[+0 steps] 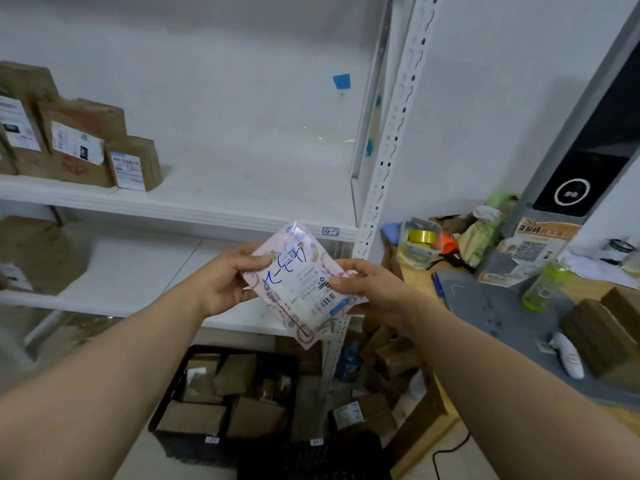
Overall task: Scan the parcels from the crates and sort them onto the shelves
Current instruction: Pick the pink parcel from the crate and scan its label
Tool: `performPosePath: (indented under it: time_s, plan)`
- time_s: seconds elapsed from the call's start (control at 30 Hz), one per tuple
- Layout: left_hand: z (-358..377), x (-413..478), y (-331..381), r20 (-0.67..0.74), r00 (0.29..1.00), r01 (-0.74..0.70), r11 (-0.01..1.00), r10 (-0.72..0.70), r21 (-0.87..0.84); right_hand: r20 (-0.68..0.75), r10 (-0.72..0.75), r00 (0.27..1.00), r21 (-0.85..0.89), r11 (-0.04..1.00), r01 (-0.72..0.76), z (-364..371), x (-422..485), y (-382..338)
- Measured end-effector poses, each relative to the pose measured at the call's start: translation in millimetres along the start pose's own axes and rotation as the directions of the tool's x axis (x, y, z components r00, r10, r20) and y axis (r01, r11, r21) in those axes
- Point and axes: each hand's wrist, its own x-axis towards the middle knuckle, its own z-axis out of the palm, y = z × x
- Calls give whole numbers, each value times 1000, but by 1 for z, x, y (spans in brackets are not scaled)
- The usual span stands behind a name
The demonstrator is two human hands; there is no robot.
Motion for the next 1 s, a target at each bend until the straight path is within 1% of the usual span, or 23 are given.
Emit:
performPosePath:
  time_s: [0.07, 0.1, 0.17, 0.23, 0.33, 0.37, 0.4, 0.43, 0.47, 0.5, 0.53, 0.57, 0.6, 0.63, 0.7, 0.73, 0.8, 0.9, 0.93, 1.0]
  plan:
    - [0, -2, -4, -18, 1000, 4, 1000, -4, 4, 3, -14, 1000, -16, 1000, 14, 1, 1, -3]
    - [-2, -3, -6, -37, 999, 5, 1000, -6, -28, -15, -28, 999, -2, 1000, 28, 2, 3, -4]
    - [-5, -6, -8, -61, 998, 4, 993, -11, -119, -66, -47, 997, 85, 995, 53, 5, 8, -5]
    - [-7, -9, -10, -96, 995, 9, 980, -29, -199, -77, -37, 996, 155, 987, 48, 8, 13, -4]
    - [-8, -9, -12, -117, 992, 7, 943, -48, -332, 18, 10, 1000, 91, 996, -11, 18, 17, 0]
    - [-10, -9, -13, -112, 992, 24, 941, -66, -337, 45, 22, 999, 77, 997, -25, 20, 18, 1]
    - [-10, -9, -13, -102, 990, 59, 955, -92, -290, 49, 31, 998, 75, 997, -34, 22, 19, 1]
    - [-11, -10, -14, -109, 986, 102, 978, -124, -183, 38, 37, 999, 71, 997, -39, 22, 20, -1]
    - [-12, -11, -14, -147, 977, 149, 988, -153, -38, 25, 39, 999, 52, 998, -41, 22, 21, -4]
    - [-14, -10, -13, -208, 967, 174, 979, -149, 106, 12, 40, 999, 8, 999, -41, 20, 21, -7]
    - [-17, -6, -14, -278, 953, 179, 962, -118, 205, 6, 41, 999, -65, 997, -40, 18, 22, -11]
    - [-18, -3, -13, -312, 945, 192, 944, -103, 269, 12, 39, 999, -153, 988, -37, 16, 22, -15]
    - [-16, 0, -12, -294, 951, 192, 927, -95, 322, 32, 39, 999, -245, 969, -30, 15, 23, -18]
    - [-12, 3, -11, -239, 967, 180, 905, -91, 386, 60, 42, 997, -324, 946, -20, 14, 24, -21]
    - [-2, 10, -14, -99, 982, 188, 842, -159, 506, 101, 64, 993, -427, 904, -15, 13, 25, -25]
    - [5, 14, -18, -38, 977, 196, 821, -208, 536, 108, 69, 992, -451, 892, -13, 13, 25, -25]
    - [20, 19, -30, -8, 968, 212, 806, -249, 553, 106, 50, 993, -464, 886, 5, 10, 26, -22]
    - [39, 30, -51, -95, 967, 250, 806, -237, 537, 62, 17, 998, -449, 893, 13, -3, 25, -8]
    - [44, 34, -57, -120, 963, 269, 811, -242, 519, 28, -3, 1000, -440, 898, 15, -8, 26, 1]
    - [54, 44, -70, -163, 951, 310, 816, -263, 488, -92, -42, 995, -399, 917, 2, -23, 30, 21]
